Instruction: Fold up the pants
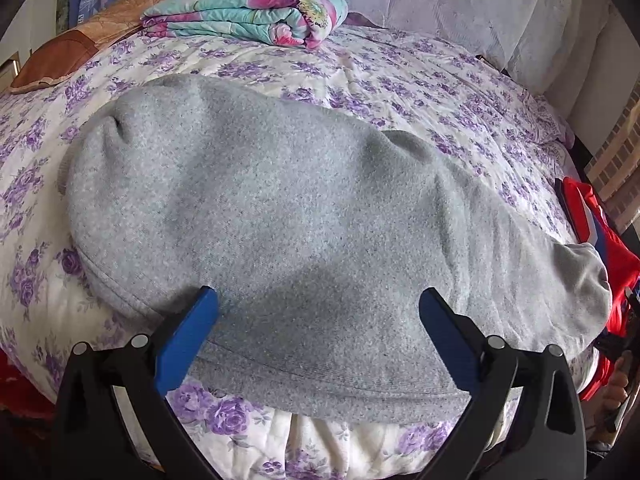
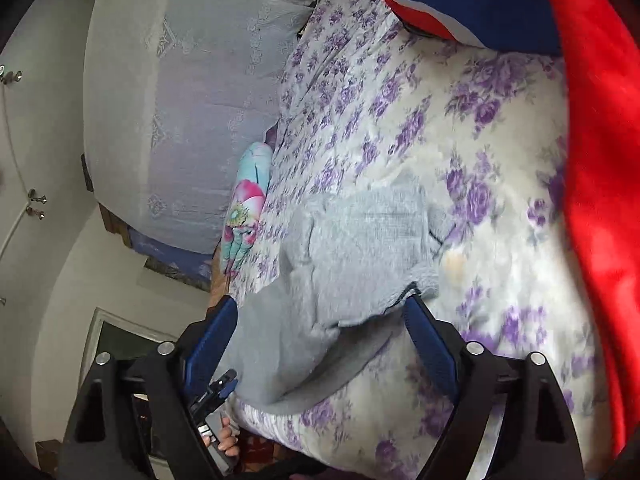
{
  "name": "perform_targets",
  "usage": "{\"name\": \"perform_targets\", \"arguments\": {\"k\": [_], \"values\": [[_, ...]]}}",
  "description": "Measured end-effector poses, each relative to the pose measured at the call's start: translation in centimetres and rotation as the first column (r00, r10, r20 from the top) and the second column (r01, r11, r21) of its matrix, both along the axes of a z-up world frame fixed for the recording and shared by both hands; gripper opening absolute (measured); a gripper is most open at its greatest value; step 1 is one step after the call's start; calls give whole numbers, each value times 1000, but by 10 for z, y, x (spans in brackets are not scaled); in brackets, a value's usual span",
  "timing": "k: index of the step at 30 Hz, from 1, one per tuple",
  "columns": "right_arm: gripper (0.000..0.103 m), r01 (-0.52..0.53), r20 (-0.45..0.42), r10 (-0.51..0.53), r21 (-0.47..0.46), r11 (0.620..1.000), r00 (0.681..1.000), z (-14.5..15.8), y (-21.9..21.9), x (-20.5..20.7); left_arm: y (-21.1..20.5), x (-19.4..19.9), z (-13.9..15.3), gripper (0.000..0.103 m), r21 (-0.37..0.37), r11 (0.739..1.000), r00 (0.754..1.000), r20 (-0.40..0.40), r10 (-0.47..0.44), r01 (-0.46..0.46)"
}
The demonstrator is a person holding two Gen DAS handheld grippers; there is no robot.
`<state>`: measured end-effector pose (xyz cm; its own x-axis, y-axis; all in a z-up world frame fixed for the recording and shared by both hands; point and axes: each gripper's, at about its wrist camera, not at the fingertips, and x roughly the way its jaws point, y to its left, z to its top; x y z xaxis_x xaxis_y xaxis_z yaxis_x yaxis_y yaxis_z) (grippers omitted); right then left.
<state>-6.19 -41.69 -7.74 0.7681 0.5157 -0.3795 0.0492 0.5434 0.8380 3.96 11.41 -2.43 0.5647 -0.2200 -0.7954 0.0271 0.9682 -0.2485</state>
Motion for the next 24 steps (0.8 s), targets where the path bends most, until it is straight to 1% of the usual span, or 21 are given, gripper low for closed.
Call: {"name": "perform_targets", "arguments": {"k": [1,2,3,4,5,7,8,9,10,11,12,13,14,15,17,18,20,21,22,23,24], "values": [[35,-6,-8,5,-43,999,1000,4,5,9,0,0,0,98,-3,1000,1000,-2,2,-2],[31,-15,10,16,-76,997,1000,13,13,18,1,0,1,98,-6,1000,1000,-4,5,-5],[29,-4,56,12,-145,989,998,30,23,21,1,1,1,98,-9,1000,1000,-5,5,-5],[28,-20,110,45,-219,975,993,50,38,24,1,0,1,98,-10,1000,1000,-5,2,-2],[27,-58,160,107,-284,957,981,71,57,28,1,0,1,98,-8,1000,1000,-5,-1,1],[27,-133,233,234,-382,915,944,103,95,36,0,0,1,98,-4,1000,1000,-4,-1,1],[29,-165,246,295,-439,883,923,113,112,42,-1,1,1,98,-1,1000,1000,-4,1,-1],[38,-193,202,332,-504,842,921,116,128,55,-1,1,1,98,2,1000,1000,-5,5,-5],[42,-223,119,338,-545,808,934,112,135,71,-2,1,1,98,2,1000,1000,-4,10,-10],[45,-215,40,291,-579,786,956,103,135,84,-2,2,1,98,3,1000,1000,-4,13,-13],[47,-185,-14,221,-603,776,975,95,126,91,-2,1,1,98,1,1000,1000,-3,14,-14],[47,-166,-35,182,-603,780,983,89,114,90,-1,1,1,98,-3,1000,1000,1,11,-11],[49,-128,-31,137,-597,792,990,86,98,82,0,0,1,98,-9,1000,1000,5,6,-5],[61,-72,-14,80,-591,804,997,86,79,69,1,-1,0,98,-13,1000,1000,9,0,0],[76,58,7,-65,-565,823,998,78,39,40,1,-1,0,98,-8,1000,1000,10,-11,11],[77,127,-6,-154,-543,830,988,69,19,28,1,0,0,98,-3,1000,1000,7,-14,14],[77,203,-57,-254,-445,872,966,43,-12,10,0,3,0,98,4,1000,1000,-2,-15,15],[78,221,-87,-274,-384,896,958,26,-22,5,-1,5,-1,98,5,1000,1000,-5,-15,15],[78,210,-104,-256,-330,920,961,11,-26,4,-1,6,-1,98,9,1000,1000,-6,-13,13],[78,199,-105,-242,-311,929,965,1,-26,7,-2,7,-2,98,13,1000,1000,-6,-11,11],[78,205,-69,-241,-331,921,968,-1,-23,10,-3,8,-2,98,19,1000,1000,-6,-9,9]]}}
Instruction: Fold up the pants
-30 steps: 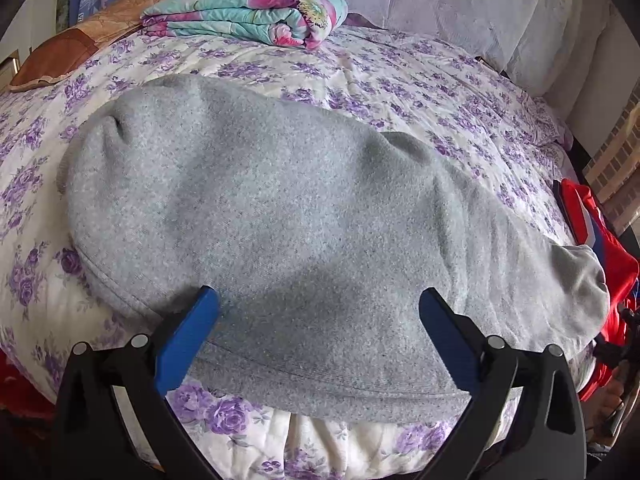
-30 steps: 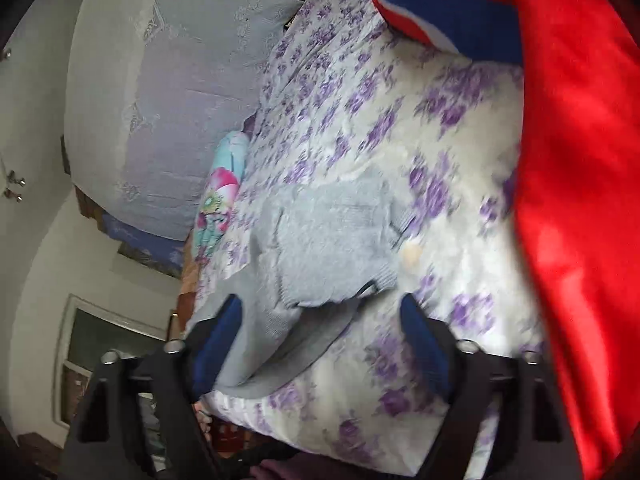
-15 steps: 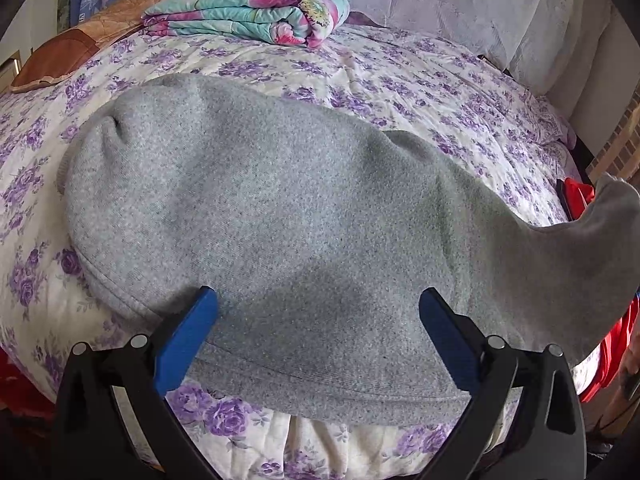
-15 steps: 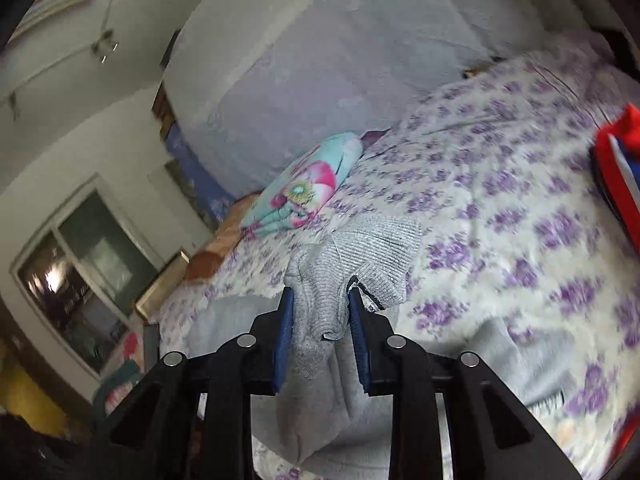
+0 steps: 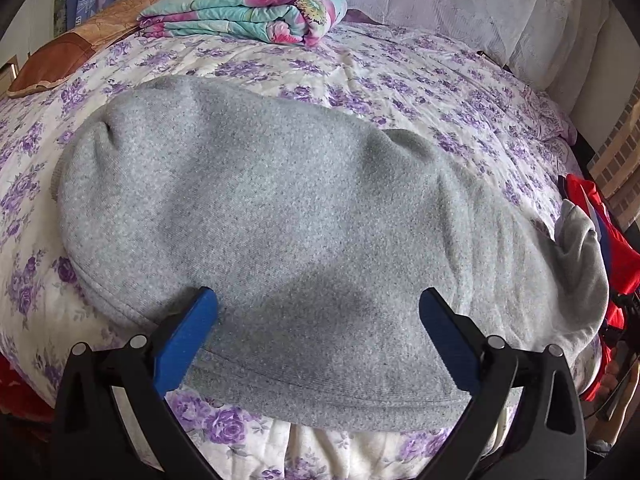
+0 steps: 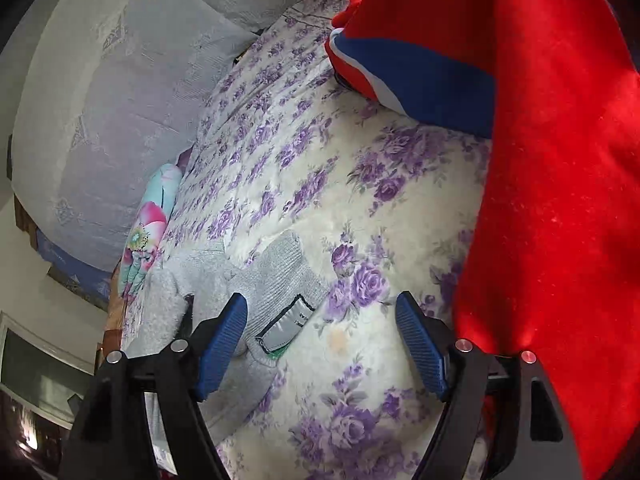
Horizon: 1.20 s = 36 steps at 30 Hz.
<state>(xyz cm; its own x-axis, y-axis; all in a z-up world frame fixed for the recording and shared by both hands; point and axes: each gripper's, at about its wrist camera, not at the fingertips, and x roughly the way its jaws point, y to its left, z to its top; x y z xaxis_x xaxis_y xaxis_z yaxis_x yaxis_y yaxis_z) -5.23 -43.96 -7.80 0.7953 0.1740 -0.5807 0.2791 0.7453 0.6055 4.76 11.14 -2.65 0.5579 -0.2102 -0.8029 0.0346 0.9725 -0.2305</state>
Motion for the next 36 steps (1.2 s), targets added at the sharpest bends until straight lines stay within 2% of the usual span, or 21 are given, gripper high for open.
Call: {"name": "perform_targets", "arguments": {"k": [2,4,6,7,11,13,15,16,17,19,21,23,25,26,28,31,32,33,34,35,36], "values": [[78,-31,-7,31,-32,999,999,1,10,15,-2,0,0,98,16,1000,1000,2,2,-3],[64,-119,-43,119,1,993,992,-2,24,38,-2,-1,0,98,20,1000,1000,6,2,-2],[11,-183,-98,180,-23,983,979,-5,41,53,0,-3,0,98,8,1000,1000,10,6,-6],[11,-184,-106,177,-68,980,978,-3,48,54,1,-3,0,98,2,1000,1000,11,9,-9],[10,-92,-5,93,-174,980,996,30,39,14,2,-5,0,98,-19,1000,1000,19,8,-7],[11,-71,-31,65,-270,960,997,39,38,0,0,-5,-1,98,-11,1000,1000,21,-8,8],[13,-96,-162,50,-288,953,985,11,32,6,-3,-5,-3,98,14,1000,1000,22,-19,19],[13,-104,-167,59,-276,955,984,-3,29,6,-5,-5,-4,98,26,999,1000,21,-22,21],[15,-99,-127,64,-297,950,990,-2,29,1,-5,-4,-4,98,32,999,999,23,-23,22],[32,-43,-115,9,-297,954,993,8,27,-10,-4,-6,-4,98,28,999,999,27,-21,20],[52,80,-86,-120,-372,925,989,28,23,-28,-2,-7,-3,98,21,1000,999,30,-22,21],[69,110,0,-119,-370,923,993,49,22,-42,-1,-8,-3,98,14,999,999,31,-29,28],[73,-21,85,38,-188,982,996,61,22,-39,-1,-7,-3,98,12,1000,999,29,-29,29],[77,-99,98,109,-96,990,989,61,26,-31,-1,-6,-3,98,13,1000,999,28,-27,27],[81,-224,101,216,74,972,971,51,39,-3,0,-6,-3,98,12,1000,999,28,-21,20],[81,-295,27,299,261,919,954,18,62,40,0,-7,-4,98,5,1000,999,34,-16,16],[78,-289,-2,300,266,920,954,9,68,52,1,-8,-4,98,5,1000,999,36,-18,18],[45,-262,-20,274,233,937,962,3,72,60,1,-8,-4,98,4,1000,999,38,-19,19],[20,-258,17,259,179,949,966,6,75,64,1,-8,-4,98,3,1000,999,39,-20,20],[10,-261,62,255,127,957,965,14,78,63,1,-8,-4,98,1,1000,999,39,-21,21],[10,-236,130,225,75,969,966,27,80,52,1,-8,-4,98,-4,1000,999,39,-23,23]]}}
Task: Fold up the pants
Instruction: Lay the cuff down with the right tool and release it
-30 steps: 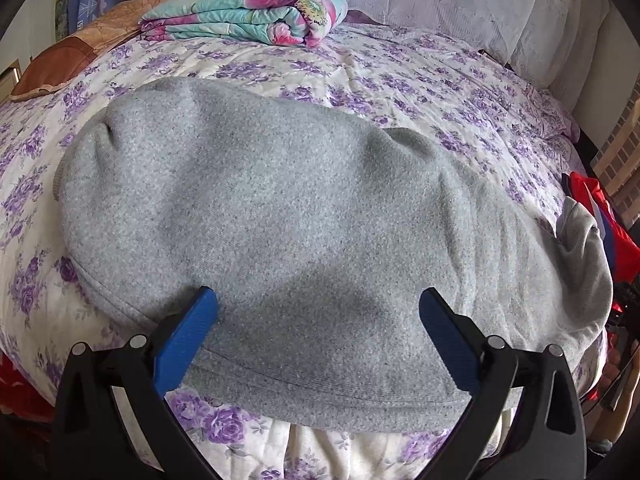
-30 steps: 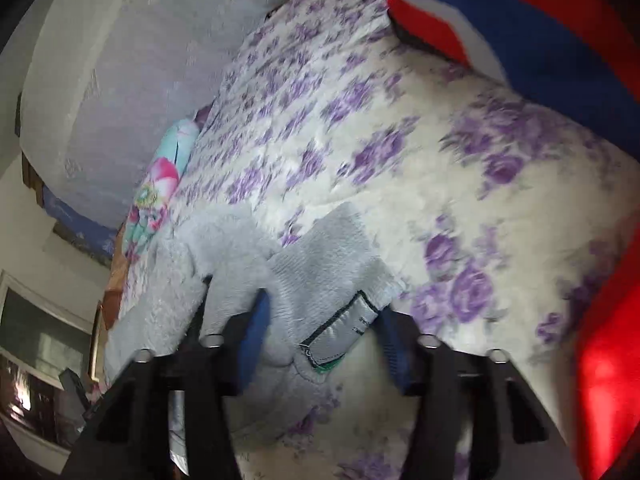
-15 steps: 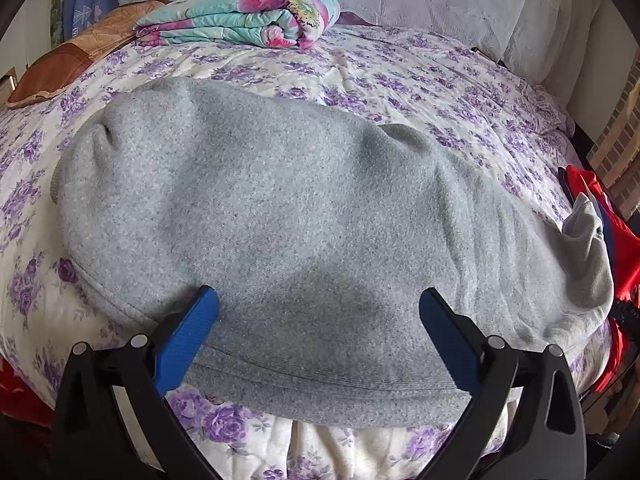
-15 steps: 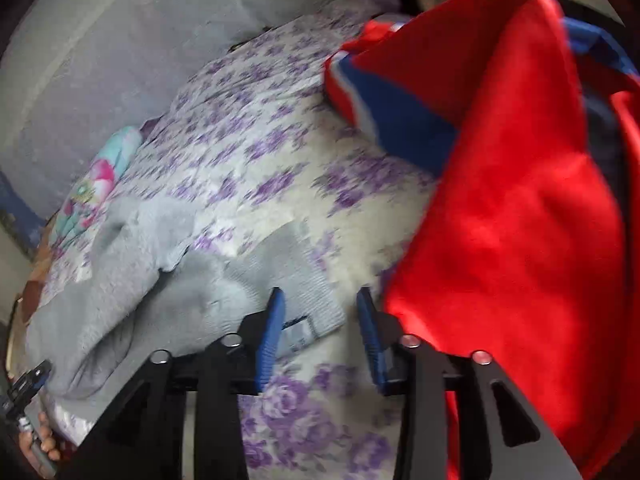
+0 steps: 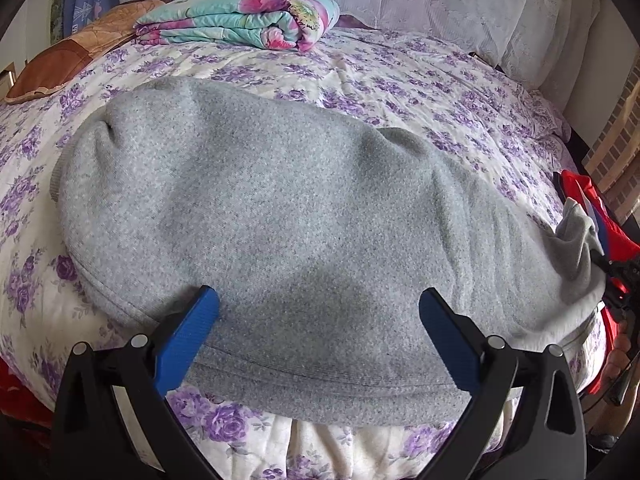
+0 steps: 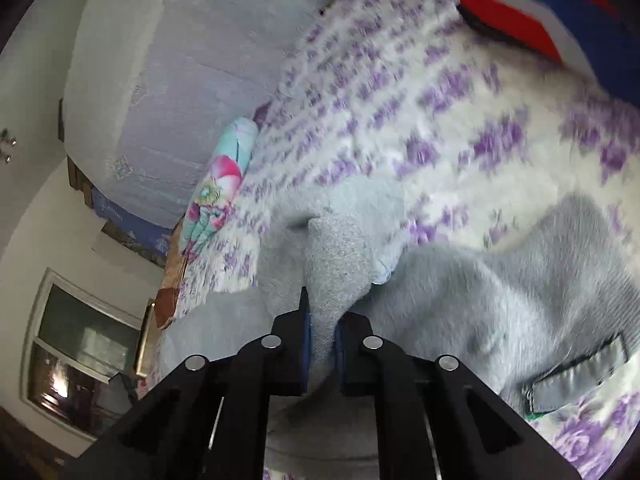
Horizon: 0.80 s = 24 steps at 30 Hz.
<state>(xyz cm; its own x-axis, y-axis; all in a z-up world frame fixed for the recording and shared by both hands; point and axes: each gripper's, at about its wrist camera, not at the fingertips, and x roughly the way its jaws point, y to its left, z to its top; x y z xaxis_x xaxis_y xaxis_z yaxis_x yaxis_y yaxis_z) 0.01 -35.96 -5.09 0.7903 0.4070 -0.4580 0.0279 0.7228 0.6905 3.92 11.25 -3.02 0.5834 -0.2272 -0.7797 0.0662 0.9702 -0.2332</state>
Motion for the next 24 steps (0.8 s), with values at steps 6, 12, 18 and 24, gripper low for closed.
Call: {"name": "perform_targets", "arguments": {"k": [6,12,18,24], "values": [[14,167,218,-61,-509,845,974,59,52,-89,-3,-3,-1,98,17,1000,1000,16,-23,22],[33,44,-102,-65,-193,980,993,-26,-11,-69,-7,-4,-3,98,62,998,999,31,-35,33],[91,217,67,-210,-129,968,975,9,-44,-98,-1,-4,-1,98,22,999,999,26,-33,33],[37,173,-54,-175,-52,984,983,-20,-48,-75,-3,-3,-2,98,36,999,999,27,-23,22]]}}
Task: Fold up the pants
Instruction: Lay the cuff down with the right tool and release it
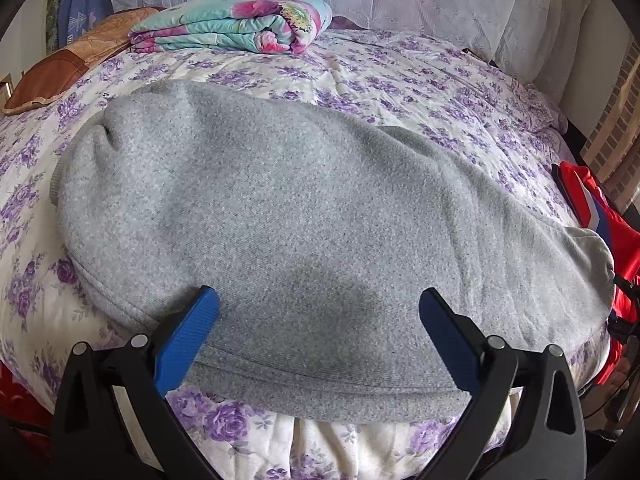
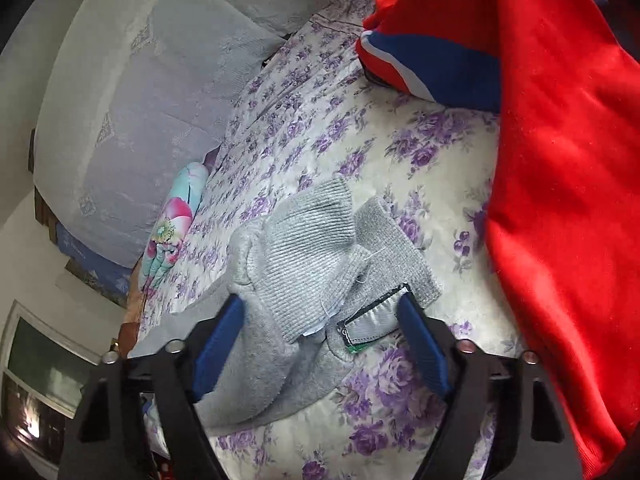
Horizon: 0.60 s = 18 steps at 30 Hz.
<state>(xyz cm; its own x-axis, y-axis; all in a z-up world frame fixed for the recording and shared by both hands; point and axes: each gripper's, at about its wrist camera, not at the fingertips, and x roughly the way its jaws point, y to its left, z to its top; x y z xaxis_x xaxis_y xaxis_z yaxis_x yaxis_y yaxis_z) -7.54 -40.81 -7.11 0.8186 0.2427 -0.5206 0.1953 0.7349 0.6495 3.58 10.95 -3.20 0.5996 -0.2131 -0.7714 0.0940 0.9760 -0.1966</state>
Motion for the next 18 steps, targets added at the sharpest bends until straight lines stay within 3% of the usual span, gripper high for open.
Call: {"name": "perform_targets", "arguments": {"k": [1,4,14,18], "values": [[32,-35,10,35,12,999,999,3,2,3,0,0,0,98,1,1000,1000,-2,0,0],[37,-23,7,24,-66,998,1000,21,4,2,1,2,1,98,-12,1000,1000,-17,3,-3],[38,26,-10,-25,135,990,1000,-8,-24,-2,4,3,1,98,-32,999,1000,-22,5,-5],[38,32,-10,-31,168,985,999,-15,-28,-3,5,4,2,98,-39,999,1000,-26,7,-8]]}}
